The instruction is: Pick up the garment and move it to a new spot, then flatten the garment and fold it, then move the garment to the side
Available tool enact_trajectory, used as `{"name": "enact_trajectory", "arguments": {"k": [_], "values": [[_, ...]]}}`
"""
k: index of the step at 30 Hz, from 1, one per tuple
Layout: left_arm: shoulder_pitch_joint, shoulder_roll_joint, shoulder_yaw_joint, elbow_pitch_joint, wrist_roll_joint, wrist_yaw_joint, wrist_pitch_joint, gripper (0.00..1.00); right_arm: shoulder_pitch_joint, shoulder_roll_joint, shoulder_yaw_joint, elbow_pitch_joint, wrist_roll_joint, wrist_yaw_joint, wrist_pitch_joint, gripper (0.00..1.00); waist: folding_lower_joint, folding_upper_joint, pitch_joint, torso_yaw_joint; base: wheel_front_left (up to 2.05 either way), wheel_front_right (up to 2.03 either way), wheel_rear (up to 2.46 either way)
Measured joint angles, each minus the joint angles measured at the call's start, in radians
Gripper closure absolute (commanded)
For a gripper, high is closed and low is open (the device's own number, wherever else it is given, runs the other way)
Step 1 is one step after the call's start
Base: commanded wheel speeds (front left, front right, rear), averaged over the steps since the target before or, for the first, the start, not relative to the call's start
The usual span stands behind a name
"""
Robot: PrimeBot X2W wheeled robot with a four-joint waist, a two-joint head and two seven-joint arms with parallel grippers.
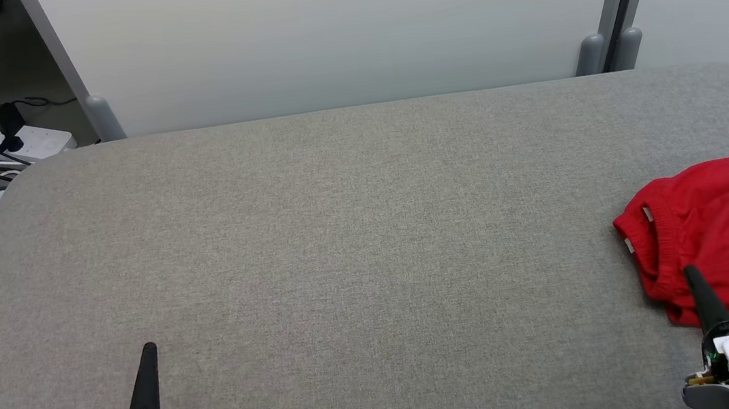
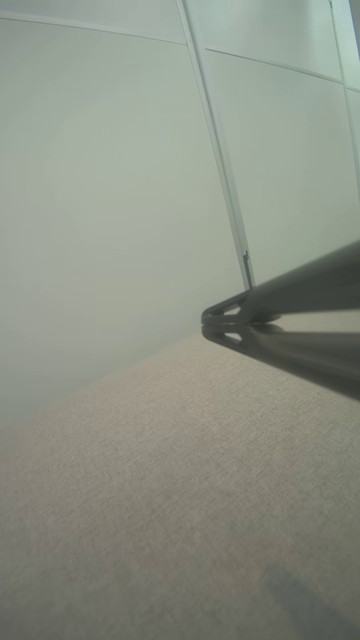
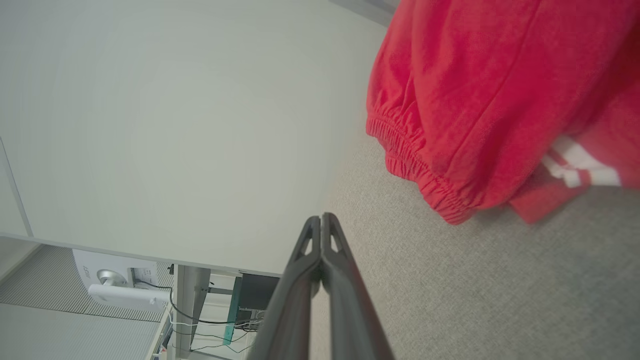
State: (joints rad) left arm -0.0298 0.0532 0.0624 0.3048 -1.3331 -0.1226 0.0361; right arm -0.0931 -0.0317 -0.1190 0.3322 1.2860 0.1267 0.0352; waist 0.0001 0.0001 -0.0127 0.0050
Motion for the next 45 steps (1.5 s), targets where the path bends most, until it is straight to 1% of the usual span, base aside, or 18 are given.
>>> {"name": "enact_trajectory", "arguments": {"k": [26,45], "values": [[-0.021,-0.01,0.018,-0.032,-0.267,0.0,0.071,1.0,0.001,-0.004,-0.009,-0.057,0.31,0.0,0.07,1.0,0.0,0.0,0.016,-0.005,0.0,0.0,0.0],[-0.021,-0.01,0.018,-0.032,-0.271,0.0,0.074,1.0,0.001,-0.004,-0.009,-0.057,0.311,0.0,0.07,1.0,0.0,0.0,0.016,-0.005,0.0,0.0,0.0]]}}
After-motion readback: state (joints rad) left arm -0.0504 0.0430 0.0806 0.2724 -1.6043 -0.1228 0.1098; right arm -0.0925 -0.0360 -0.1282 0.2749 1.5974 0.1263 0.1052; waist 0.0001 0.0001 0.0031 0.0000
